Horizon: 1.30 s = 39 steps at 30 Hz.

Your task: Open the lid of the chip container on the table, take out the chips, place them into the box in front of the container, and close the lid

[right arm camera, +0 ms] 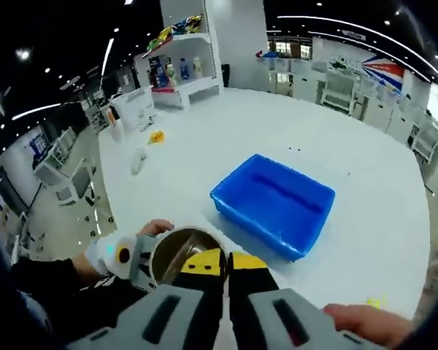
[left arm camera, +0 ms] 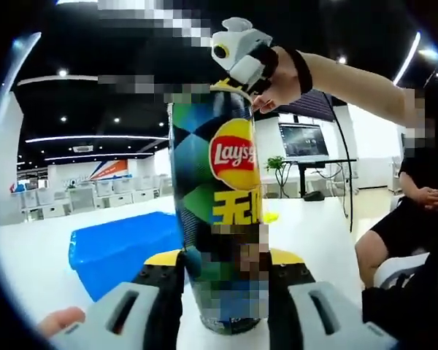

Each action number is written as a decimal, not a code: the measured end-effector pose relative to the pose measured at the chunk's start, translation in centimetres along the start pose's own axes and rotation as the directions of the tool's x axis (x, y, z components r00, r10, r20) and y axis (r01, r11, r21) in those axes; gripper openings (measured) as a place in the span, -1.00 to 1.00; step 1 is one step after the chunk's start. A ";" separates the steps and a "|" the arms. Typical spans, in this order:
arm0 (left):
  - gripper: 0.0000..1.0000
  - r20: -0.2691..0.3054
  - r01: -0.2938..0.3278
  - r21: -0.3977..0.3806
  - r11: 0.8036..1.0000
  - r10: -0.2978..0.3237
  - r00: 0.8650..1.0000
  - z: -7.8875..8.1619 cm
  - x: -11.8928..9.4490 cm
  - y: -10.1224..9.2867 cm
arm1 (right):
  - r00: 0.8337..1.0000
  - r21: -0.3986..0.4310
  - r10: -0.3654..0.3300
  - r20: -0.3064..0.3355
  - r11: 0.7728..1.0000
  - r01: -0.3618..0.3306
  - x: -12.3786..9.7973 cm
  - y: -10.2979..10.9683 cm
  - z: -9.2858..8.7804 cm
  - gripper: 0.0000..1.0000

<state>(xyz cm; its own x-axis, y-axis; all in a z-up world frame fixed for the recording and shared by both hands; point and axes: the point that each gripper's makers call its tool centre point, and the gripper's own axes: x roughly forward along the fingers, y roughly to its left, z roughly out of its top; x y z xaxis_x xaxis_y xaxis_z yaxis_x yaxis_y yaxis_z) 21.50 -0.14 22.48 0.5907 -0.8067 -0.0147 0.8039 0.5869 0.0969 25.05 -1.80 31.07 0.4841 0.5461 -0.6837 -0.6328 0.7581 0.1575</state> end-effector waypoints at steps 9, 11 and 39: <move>-0.14 -0.031 0.056 0.058 0.997 -0.055 0.998 1.1 1.7 -0.8 | 0.999 0.063 0.010 0.036 0.998 -0.012 -1.3 -1.5 -1.1 -1.00; -0.15 -0.075 0.090 0.065 0.994 -0.085 0.994 1.0 1.8 -0.9 | 0.999 0.066 0.010 0.034 0.998 -0.012 -1.6 -1.7 -1.3 -1.00; -0.15 -0.571 0.421 0.298 0.857 -0.193 0.798 -1.1 -0.2 -2.7 | 0.955 0.374 0.196 0.222 0.888 -0.269 0.1 -4.9 -8.7 -1.00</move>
<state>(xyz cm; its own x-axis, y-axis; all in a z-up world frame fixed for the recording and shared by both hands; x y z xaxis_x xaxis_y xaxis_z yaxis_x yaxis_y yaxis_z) 19.31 -1.45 21.13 0.3558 -0.7174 -0.5989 0.9165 0.1425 0.3738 22.93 -8.59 24.01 0.4726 0.7494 -0.4638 -0.4660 0.6592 0.5902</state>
